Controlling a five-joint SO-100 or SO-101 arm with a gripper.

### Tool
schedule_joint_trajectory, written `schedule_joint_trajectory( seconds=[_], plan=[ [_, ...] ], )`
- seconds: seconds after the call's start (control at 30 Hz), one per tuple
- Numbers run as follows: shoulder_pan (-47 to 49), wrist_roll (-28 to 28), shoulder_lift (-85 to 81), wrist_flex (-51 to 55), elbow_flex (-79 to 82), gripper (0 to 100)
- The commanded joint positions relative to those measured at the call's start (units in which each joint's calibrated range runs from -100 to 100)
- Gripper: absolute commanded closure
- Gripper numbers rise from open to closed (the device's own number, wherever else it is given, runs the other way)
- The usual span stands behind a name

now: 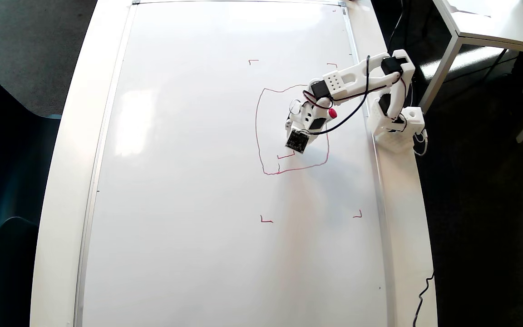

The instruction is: Draw on a whiteboard a robot head using a pen attached to the gripper

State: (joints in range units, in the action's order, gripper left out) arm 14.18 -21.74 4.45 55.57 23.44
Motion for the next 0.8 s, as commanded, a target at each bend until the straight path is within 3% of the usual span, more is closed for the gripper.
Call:
schedule_joint_trajectory(
  seconds=[0.0, 0.77],
  plan=[
    [-0.44, 0.3, 0.29, -1.62, -0.78, 99],
    [4.86, 0.83, 0.29, -6.31, -0.6, 99]
  ],
)
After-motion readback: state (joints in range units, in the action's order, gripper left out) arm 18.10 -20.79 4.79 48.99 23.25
